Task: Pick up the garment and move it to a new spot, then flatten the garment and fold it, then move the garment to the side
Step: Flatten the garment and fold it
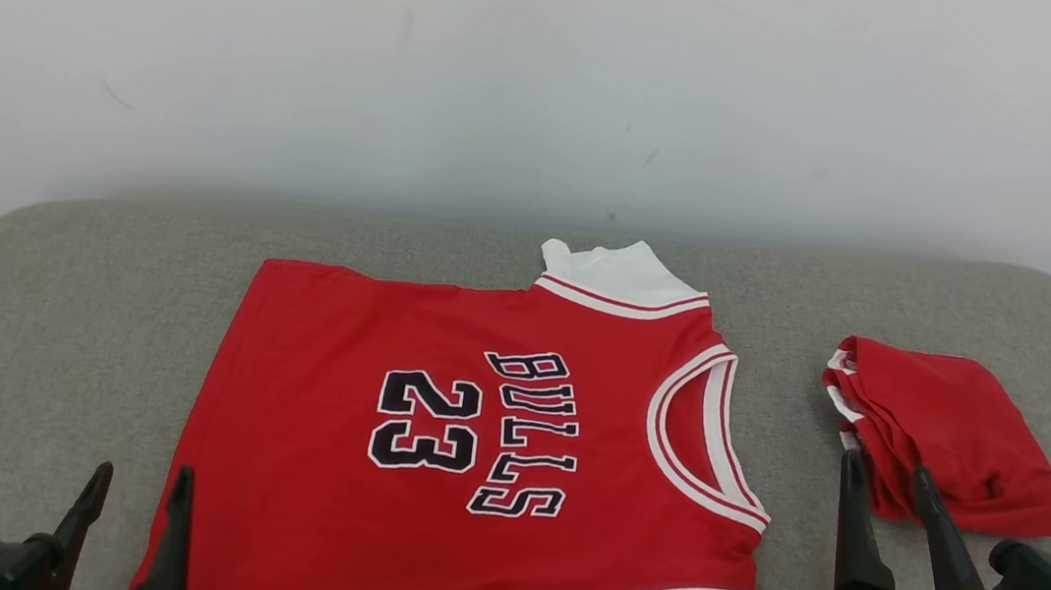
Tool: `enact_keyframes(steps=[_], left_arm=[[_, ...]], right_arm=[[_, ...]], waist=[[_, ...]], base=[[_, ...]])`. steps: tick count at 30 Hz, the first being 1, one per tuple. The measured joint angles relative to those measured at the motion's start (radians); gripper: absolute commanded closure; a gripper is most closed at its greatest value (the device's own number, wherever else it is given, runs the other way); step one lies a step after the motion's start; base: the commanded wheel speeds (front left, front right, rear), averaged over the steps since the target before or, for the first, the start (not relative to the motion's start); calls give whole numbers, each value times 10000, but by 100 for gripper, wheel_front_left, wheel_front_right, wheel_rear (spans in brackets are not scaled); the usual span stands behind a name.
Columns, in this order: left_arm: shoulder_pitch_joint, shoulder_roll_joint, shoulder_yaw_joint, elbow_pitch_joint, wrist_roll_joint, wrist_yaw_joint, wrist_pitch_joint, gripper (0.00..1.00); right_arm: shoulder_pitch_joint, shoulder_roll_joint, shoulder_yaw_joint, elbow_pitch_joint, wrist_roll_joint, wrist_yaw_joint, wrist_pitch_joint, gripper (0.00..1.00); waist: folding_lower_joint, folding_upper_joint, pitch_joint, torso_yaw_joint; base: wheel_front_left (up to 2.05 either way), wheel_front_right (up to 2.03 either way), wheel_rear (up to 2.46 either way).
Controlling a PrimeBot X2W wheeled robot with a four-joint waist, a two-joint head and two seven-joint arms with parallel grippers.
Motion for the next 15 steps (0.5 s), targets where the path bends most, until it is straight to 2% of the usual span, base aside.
enact_keyframes(steps=[15], left_arm=[[3,6,13,-100,284,2,245,0]], right_arm=[[-59,48,59,443,2,19,-445,0]], waist=[[1,0,101,-23]], base=[[0,0,0]])
